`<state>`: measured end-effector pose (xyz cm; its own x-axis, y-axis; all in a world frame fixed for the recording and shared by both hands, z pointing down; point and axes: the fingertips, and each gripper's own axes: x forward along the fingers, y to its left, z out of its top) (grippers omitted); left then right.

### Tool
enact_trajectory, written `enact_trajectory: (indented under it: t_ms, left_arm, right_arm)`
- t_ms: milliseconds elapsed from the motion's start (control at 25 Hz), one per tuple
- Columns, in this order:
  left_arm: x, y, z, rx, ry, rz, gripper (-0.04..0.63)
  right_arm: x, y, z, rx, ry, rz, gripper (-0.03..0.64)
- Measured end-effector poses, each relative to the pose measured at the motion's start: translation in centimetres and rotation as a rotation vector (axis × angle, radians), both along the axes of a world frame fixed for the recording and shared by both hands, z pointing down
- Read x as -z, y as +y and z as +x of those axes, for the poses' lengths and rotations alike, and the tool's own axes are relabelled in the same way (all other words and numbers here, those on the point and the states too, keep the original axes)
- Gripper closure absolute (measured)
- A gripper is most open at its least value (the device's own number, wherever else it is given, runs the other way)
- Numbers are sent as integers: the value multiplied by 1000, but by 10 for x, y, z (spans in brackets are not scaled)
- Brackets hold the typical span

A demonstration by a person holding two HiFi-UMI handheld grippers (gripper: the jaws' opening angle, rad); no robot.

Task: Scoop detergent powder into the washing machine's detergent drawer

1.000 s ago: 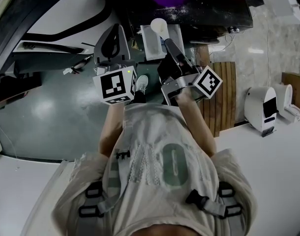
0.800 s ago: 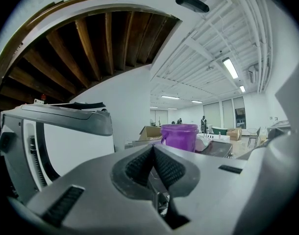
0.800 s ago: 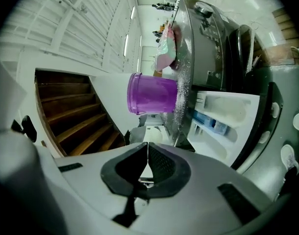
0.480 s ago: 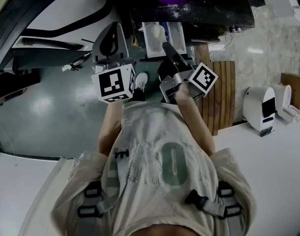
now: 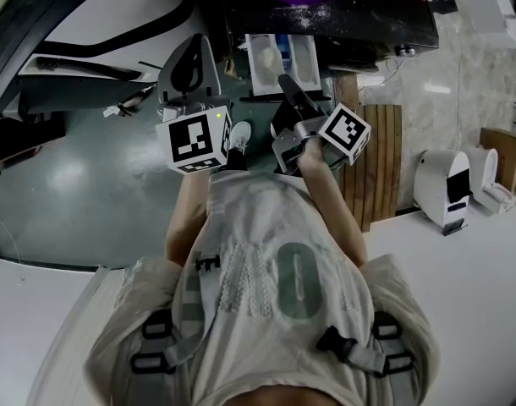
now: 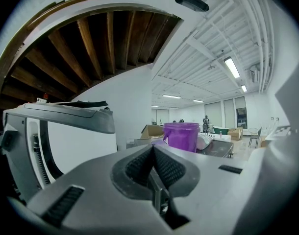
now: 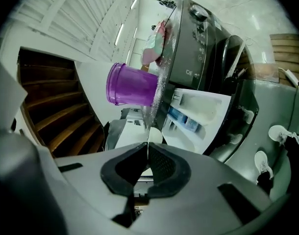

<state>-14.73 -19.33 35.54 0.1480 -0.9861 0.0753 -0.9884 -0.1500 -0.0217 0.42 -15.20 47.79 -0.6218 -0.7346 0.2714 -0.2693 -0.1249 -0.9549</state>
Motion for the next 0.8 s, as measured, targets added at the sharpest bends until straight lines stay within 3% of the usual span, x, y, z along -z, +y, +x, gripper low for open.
enact_trajectory:
  t_ms: [600, 800]
  left_arm:
    - [-3, 1, -2, 5, 10, -8, 574]
    - [-3, 1, -1, 1, 13, -10, 574]
  right_arm:
    - [-13, 0, 1, -4, 26, -18, 604]
    - [-14, 0, 0, 19, 86, 3, 606]
